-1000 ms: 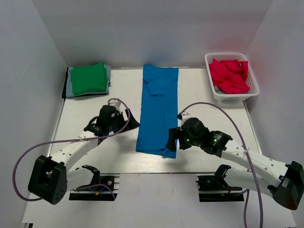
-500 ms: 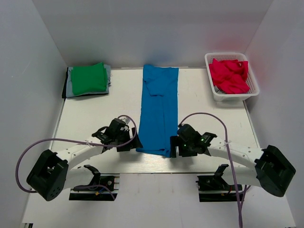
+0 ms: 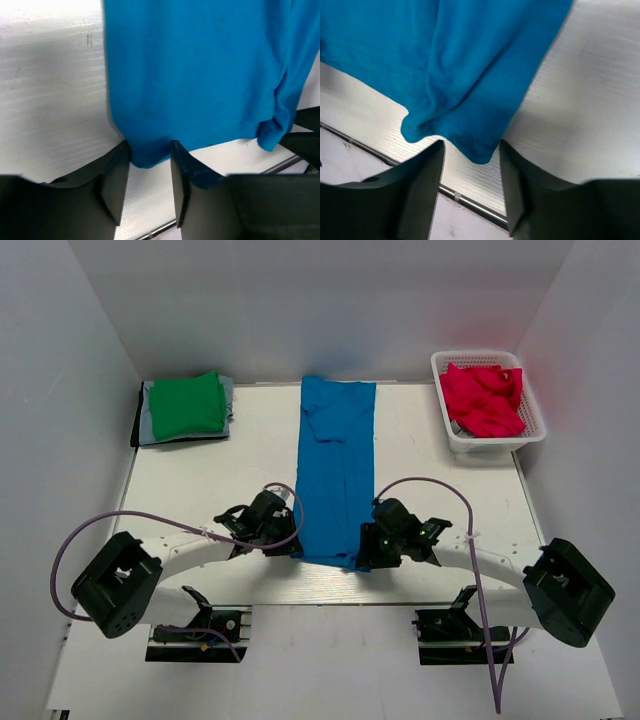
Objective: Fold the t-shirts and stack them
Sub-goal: Grab the bottom of the folded rectangular tshirt with both arms, then fold the folded rectangular tshirt in 1/3 of the way
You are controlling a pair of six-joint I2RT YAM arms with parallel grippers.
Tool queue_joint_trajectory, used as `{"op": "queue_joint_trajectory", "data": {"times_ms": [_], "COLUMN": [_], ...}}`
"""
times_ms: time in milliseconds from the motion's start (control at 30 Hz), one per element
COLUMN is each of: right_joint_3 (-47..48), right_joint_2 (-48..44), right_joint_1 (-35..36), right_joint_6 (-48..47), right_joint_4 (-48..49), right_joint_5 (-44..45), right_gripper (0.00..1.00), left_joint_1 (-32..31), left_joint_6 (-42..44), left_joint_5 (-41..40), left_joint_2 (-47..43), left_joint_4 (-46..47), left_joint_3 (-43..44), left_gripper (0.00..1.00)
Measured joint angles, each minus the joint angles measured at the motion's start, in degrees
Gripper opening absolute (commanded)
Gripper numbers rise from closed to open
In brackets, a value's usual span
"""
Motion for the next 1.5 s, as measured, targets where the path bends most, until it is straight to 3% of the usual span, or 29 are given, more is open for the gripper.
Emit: {"op": "queue_joint_trajectory", "data": {"times_ms": [100,167,200,233,267,633,767,933,1167,1500], "right_joint_3": [-0.8,-1.2,-1.4,-1.5,-1.5,-1.7,-0.1,7.6,17.7,28.7], "right_joint_2": [0.3,1.0,1.5,1.9,2.0,-4.4,-5.9,-3.3,3.9,12.2], "right_joint_1": [-0.2,-0.2,-0.2,-0.3,-0.3,-0.2,-0.2,-0.9,-4.3,-9.8], "right_joint_6": [0.4,0.5,0.9,1.2,1.0,0.2,-2.2,-4.1,-5.9,-9.8], "right_joint_4": [1.5,2.7,3.0,3.1,3.4,-0.8,-2.9,-4.6,-4.6,-3.2], "right_joint_5": [-1.3,-2.1,-2.1,-2.6,-2.9,-3.5,-2.8,2.9,10.9,16.8], "right_gripper": [0.39,0.12,0.02,0.0,0.0,0.0,0.0,0.0,0.0,0.0], "left_joint_1": [-0.7,-1.2,-1.5,-1.7,-2.0,-4.5,-4.7,-4.2,-2.6,2.3], "left_joint_6": [-0.6,-0.8,-0.7,-0.9,-1.2,-2.9,-2.7,-2.8,-5.0,1.5], "left_joint_5": [-1.0,-1.3,-1.5,-1.7,-1.9,-2.8,-3.4,-7.0,-18.6,-25.6], "left_joint_2": [1.2,2.1,2.4,2.6,2.7,-6.1,-6.7,-3.5,0.0,18.2], "left_joint_4": [0.7,1.1,1.2,1.3,1.3,-7.8,-11.3,-13.1,-15.1,-13.0], "left_joint_3": [0.3,0.6,0.6,0.7,0.8,-0.8,2.9,11.0,18.9,40.5], "left_gripper": [0.37,0.28,0.15,0.06,0.0,0.0,0.0,0.0,0.0,0.0]}}
